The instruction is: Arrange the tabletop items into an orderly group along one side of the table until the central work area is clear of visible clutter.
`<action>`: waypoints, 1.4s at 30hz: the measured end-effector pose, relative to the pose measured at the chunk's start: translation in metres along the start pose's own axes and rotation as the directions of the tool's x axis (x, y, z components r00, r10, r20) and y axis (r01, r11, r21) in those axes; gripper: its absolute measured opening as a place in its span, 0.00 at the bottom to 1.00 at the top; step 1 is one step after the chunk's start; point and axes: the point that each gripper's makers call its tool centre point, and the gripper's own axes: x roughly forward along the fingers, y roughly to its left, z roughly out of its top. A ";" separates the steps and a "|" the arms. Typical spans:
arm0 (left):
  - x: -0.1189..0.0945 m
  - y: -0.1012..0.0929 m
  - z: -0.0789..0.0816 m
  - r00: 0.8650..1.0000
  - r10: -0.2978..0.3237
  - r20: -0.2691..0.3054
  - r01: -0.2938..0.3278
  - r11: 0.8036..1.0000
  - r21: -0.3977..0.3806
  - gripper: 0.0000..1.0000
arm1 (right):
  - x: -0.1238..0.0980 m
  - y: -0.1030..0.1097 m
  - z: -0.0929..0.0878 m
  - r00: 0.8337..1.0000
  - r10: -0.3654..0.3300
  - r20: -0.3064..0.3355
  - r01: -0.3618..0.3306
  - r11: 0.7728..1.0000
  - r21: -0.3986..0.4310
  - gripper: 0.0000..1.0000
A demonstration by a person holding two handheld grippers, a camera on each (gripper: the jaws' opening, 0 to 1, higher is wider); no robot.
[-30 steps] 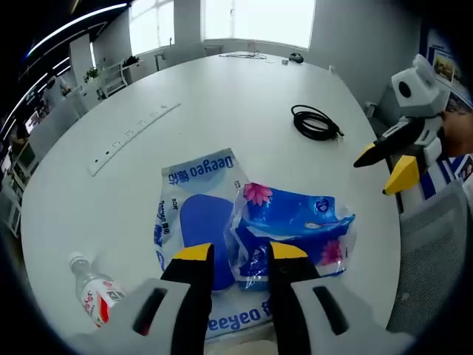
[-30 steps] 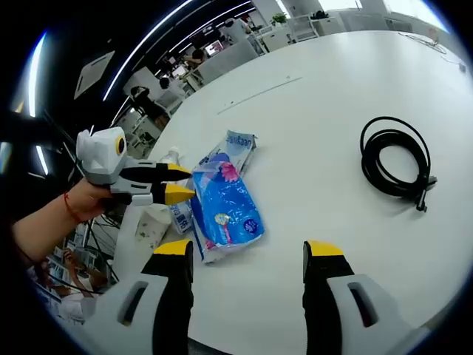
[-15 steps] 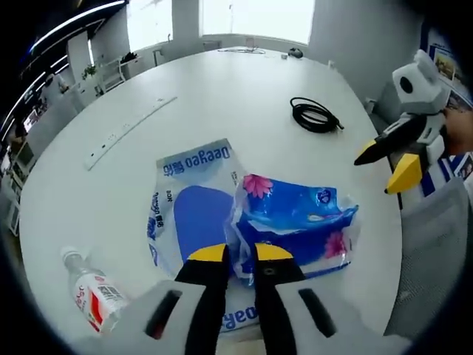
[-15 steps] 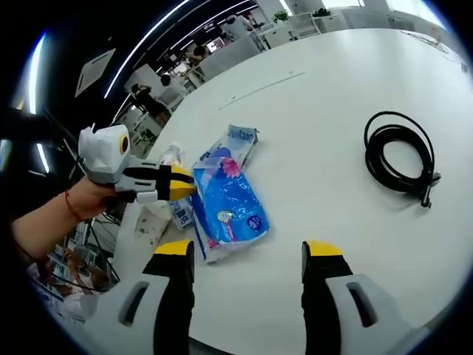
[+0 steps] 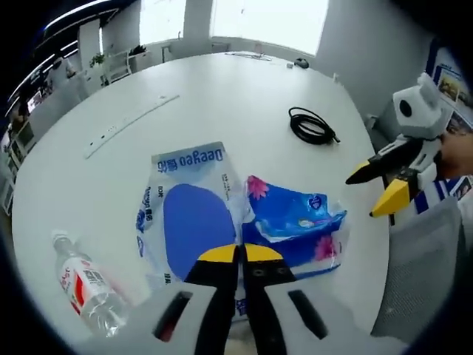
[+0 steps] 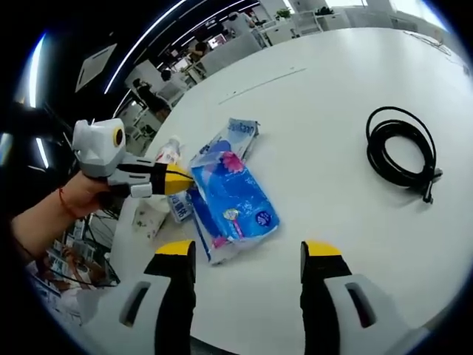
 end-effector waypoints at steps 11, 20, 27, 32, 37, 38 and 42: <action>-0.007 -0.004 0.001 0.999 0.015 0.041 -0.011 0.996 -0.092 0.00 | 0.008 0.008 -0.013 0.999 0.001 -0.039 -0.002 1.000 -0.005 0.48; -0.011 -0.007 0.000 0.998 0.019 0.066 -0.009 0.987 -0.161 0.00 | 0.020 0.016 -0.020 0.998 0.008 -0.062 -0.007 1.000 0.007 0.37; -0.014 -0.010 -0.001 0.997 0.018 0.081 -0.002 0.980 -0.197 0.00 | 0.030 0.016 -0.020 0.997 -0.002 -0.074 0.003 1.000 0.005 0.22; -0.017 -0.010 -0.001 0.996 0.018 0.089 0.001 0.977 -0.212 0.00 | 0.030 0.009 -0.022 0.997 -0.019 -0.079 0.019 1.000 0.002 0.12; -0.020 -0.012 -0.001 0.995 0.017 0.096 0.005 0.976 -0.219 0.00 | 0.031 0.008 -0.022 0.996 -0.022 -0.081 0.023 1.000 0.013 0.05; -0.020 -0.013 -0.001 0.995 0.017 0.098 0.005 0.975 -0.221 0.00 | 0.030 0.009 -0.020 0.997 -0.022 -0.078 0.023 1.000 0.012 0.04; -0.026 -0.015 0.002 0.994 0.020 0.110 0.005 0.974 -0.225 0.00 | 0.026 0.007 -0.014 0.997 -0.023 -0.069 0.024 1.000 0.010 0.00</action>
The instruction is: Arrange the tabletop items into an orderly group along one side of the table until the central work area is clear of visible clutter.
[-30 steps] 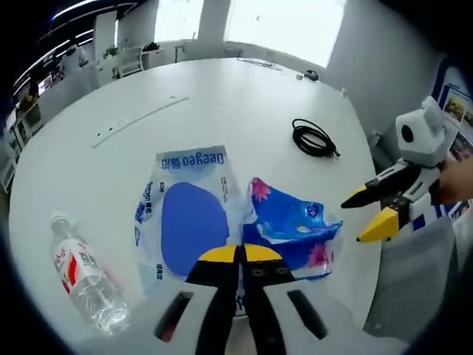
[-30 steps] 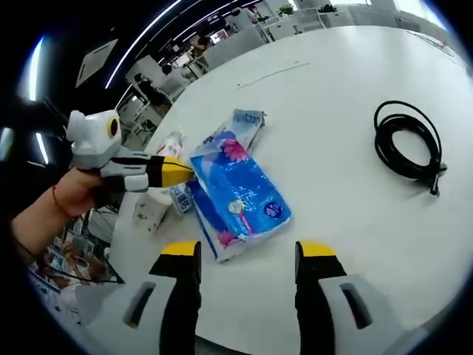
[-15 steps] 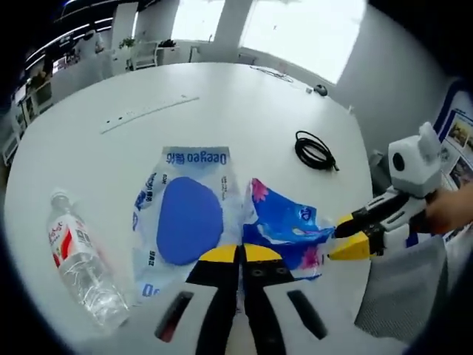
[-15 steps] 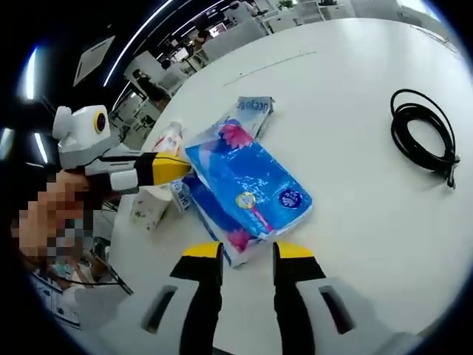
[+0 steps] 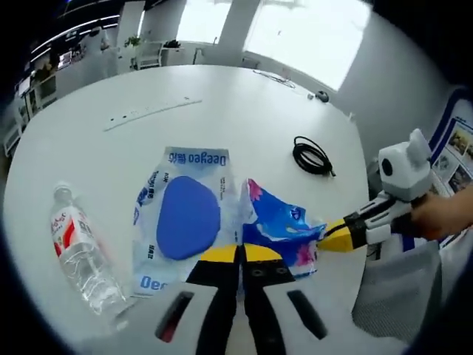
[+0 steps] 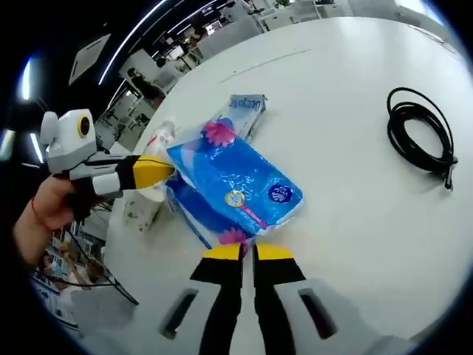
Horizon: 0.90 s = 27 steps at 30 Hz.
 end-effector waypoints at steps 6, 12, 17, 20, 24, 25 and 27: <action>-0.004 -0.005 0.007 1.000 -0.005 0.021 0.005 1.000 -0.007 0.00 | -0.015 -0.005 0.018 0.999 0.000 0.035 0.001 1.000 -0.030 0.00; -0.007 -0.018 0.023 0.997 -0.009 0.070 0.011 1.000 -0.028 0.00 | -0.031 -0.011 0.036 0.998 -0.004 0.066 0.011 0.995 -0.099 0.00; -0.009 -0.028 0.038 0.994 -0.006 0.112 0.011 0.999 -0.046 0.00 | -0.045 -0.017 0.049 0.996 -0.006 0.091 0.019 0.990 -0.140 0.00; -0.010 -0.035 0.049 0.989 0.001 0.145 0.008 0.998 -0.062 0.00 | -0.056 -0.022 0.060 0.993 -0.006 0.120 0.024 0.989 -0.145 0.00; -0.009 -0.045 0.063 0.985 0.008 0.174 0.003 0.998 -0.062 0.00 | -0.069 -0.029 0.072 0.989 -0.009 0.150 0.032 0.988 -0.154 0.00; -0.008 -0.049 0.067 0.983 0.009 0.183 0.002 0.998 -0.056 0.00 | -0.072 -0.031 0.075 0.988 -0.009 0.157 0.034 0.987 -0.155 0.00; -0.005 -0.055 0.073 0.981 0.012 0.192 -0.003 0.999 -0.049 0.00 | -0.079 -0.037 0.082 0.985 -0.015 0.172 0.043 0.986 -0.162 0.00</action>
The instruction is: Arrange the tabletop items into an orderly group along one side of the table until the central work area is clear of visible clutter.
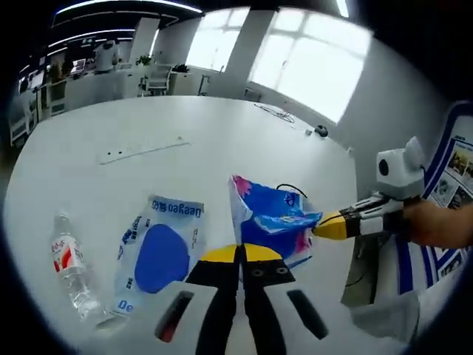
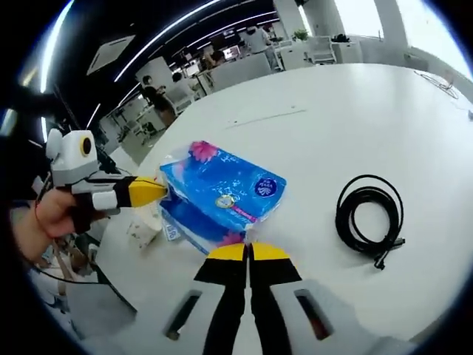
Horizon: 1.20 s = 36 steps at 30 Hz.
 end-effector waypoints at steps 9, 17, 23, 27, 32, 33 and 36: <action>0.023 -0.037 0.035 0.998 -0.021 0.062 0.021 1.000 0.000 0.00 | -0.032 -0.038 0.032 0.996 -0.051 0.069 0.053 0.998 -0.030 0.00; 0.041 -0.061 0.060 0.993 -0.049 0.105 0.050 0.999 -0.003 0.00 | -0.056 -0.067 0.061 0.989 -0.087 0.123 0.094 0.994 -0.054 0.00; 0.055 -0.073 0.080 0.988 -0.067 0.138 0.071 0.997 -0.022 0.00 | -0.066 -0.084 0.090 0.983 -0.096 0.154 0.111 0.989 -0.094 0.00; 0.066 -0.077 0.091 0.986 -0.072 0.152 0.077 0.997 -0.024 0.00 | -0.069 -0.094 0.107 0.981 -0.103 0.166 0.125 0.984 -0.125 0.00; 0.080 -0.082 0.102 0.982 -0.081 0.172 0.089 0.995 -0.041 0.00 | -0.067 -0.112 0.126 0.978 -0.115 0.172 0.142 0.978 -0.155 0.00; 0.084 -0.083 0.104 0.982 -0.080 0.173 0.089 0.995 -0.042 0.00 | -0.067 -0.115 0.129 0.978 -0.117 0.171 0.145 0.976 -0.163 0.00; 0.095 -0.084 0.108 0.981 -0.084 0.176 0.093 0.995 -0.046 0.00 | -0.065 -0.123 0.137 0.979 -0.119 0.168 0.148 0.973 -0.178 0.00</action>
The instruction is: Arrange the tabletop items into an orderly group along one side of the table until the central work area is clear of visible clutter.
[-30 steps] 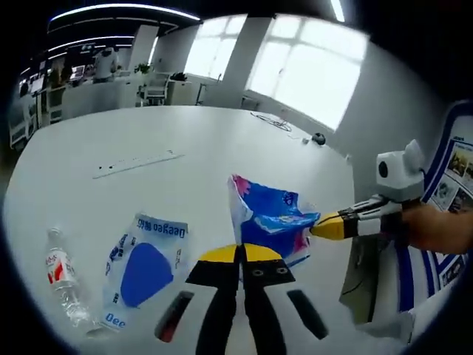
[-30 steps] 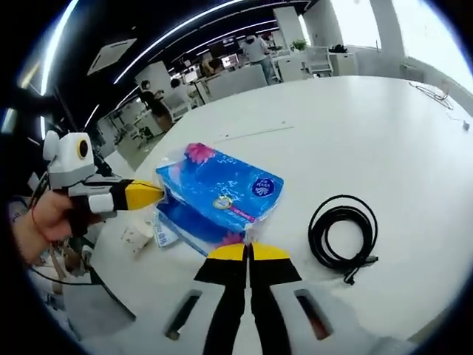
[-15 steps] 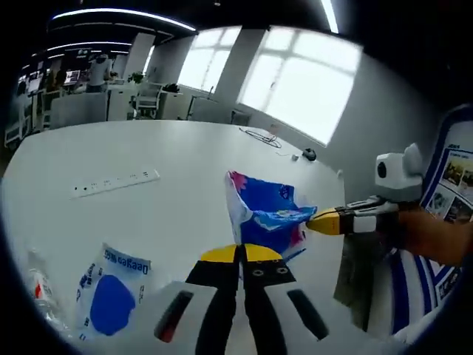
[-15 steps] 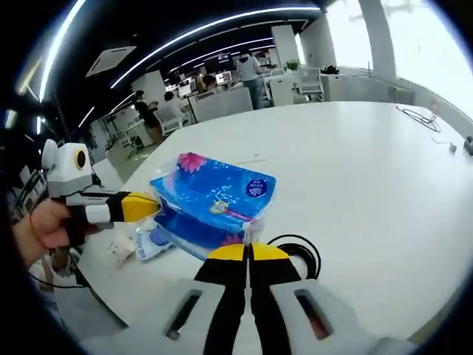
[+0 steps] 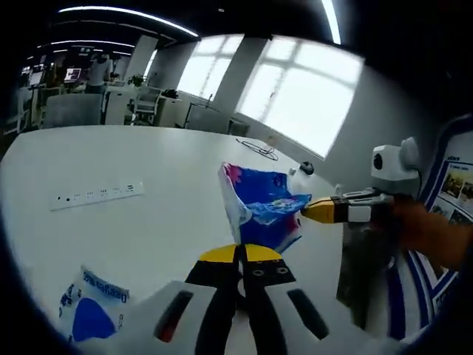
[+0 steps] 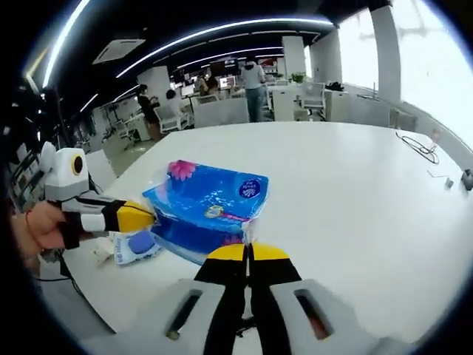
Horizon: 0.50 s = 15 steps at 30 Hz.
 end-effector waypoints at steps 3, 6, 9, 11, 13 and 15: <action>0.010 0.001 0.001 1.000 -0.002 -0.001 0.002 1.000 0.005 0.00 | 0.007 -0.012 0.003 1.000 0.000 -0.009 0.000 1.000 -0.011 0.00; 0.022 0.003 0.001 1.000 -0.003 -0.007 0.003 1.000 0.001 0.00 | 0.012 -0.020 0.005 1.000 0.000 -0.015 0.000 1.000 -0.012 0.00; 0.035 0.005 -0.002 1.000 -0.005 -0.021 0.004 1.000 -0.017 0.00 | 0.018 -0.029 0.006 1.000 -0.002 -0.027 0.001 1.000 -0.023 0.00; 0.044 0.007 -0.005 0.999 -0.007 -0.033 0.007 1.000 -0.023 0.00 | 0.024 -0.037 0.004 0.999 -0.004 -0.035 0.004 1.000 -0.022 0.00; 0.055 0.009 -0.009 0.999 -0.013 -0.050 0.011 0.999 -0.035 0.00 | 0.032 -0.046 0.000 0.999 -0.009 -0.051 0.008 1.000 -0.018 0.00; 0.064 0.012 -0.014 0.998 -0.014 -0.060 0.012 0.999 -0.038 0.00 | 0.039 -0.053 -0.004 0.998 -0.010 -0.066 0.010 1.000 -0.010 0.00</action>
